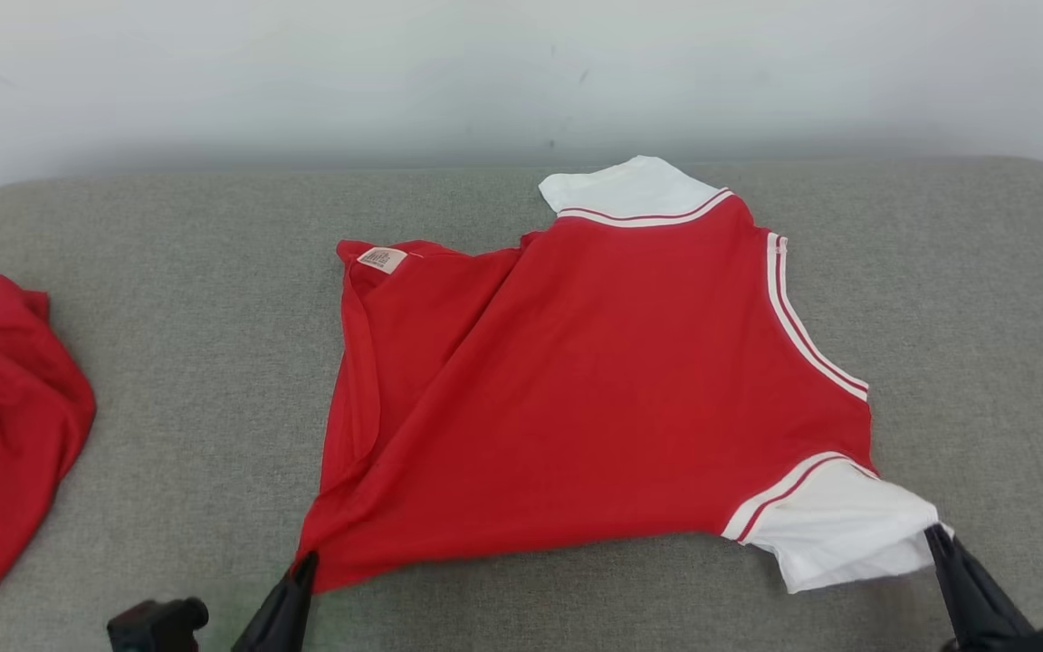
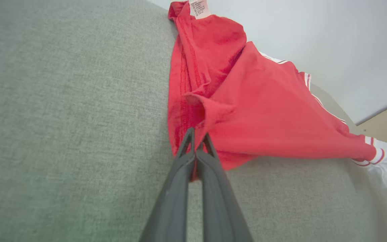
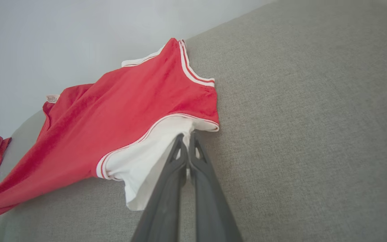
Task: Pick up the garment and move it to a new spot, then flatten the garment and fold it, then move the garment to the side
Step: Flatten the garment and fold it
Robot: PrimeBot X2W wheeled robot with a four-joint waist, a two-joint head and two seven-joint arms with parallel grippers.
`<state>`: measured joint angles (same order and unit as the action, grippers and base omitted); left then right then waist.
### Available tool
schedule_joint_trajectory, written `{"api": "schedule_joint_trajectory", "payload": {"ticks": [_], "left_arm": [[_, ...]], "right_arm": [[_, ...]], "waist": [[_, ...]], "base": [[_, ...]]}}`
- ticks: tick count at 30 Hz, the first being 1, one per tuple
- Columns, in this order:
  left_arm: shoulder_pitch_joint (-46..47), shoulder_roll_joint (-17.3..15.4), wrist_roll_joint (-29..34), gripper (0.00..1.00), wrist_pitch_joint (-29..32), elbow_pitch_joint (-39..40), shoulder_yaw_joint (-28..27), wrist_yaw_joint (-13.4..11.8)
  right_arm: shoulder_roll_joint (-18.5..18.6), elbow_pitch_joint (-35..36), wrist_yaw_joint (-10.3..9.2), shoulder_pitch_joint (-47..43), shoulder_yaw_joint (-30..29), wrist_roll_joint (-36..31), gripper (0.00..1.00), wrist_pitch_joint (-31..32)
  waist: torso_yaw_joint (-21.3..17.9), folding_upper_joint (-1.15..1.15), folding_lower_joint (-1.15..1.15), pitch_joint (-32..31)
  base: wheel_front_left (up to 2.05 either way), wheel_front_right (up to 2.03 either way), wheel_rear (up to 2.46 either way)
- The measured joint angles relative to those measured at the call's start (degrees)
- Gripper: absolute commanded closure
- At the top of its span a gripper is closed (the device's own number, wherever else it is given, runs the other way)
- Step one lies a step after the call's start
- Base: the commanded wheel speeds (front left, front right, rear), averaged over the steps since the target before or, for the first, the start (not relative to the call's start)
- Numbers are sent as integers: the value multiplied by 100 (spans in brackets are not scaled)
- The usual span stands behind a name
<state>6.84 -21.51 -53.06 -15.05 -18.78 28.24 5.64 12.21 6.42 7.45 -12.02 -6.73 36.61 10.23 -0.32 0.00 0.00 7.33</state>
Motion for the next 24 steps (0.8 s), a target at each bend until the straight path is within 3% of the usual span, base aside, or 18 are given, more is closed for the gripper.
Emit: {"api": "schedule_joint_trajectory", "payload": {"ticks": [9,17,24], "left_arm": [[827,-67,482,100,3,-554,257,96],[1411,51,713,100,7,-1358,498,152],[1430,143,769,100,0,-1370,431,186]], "right_arm": [[463,-780,0,1105,378,-133,100,53],[533,-1700,0,1686,704,-80,100,-297],[569,-2013,0,1677,814,56,100,-534]], "waist": [[-56,1,0,28],[-10,1,0,50],[33,1,0,-23]], "base": [[0,0,0],[0,0,0],[0,0,0]]}}
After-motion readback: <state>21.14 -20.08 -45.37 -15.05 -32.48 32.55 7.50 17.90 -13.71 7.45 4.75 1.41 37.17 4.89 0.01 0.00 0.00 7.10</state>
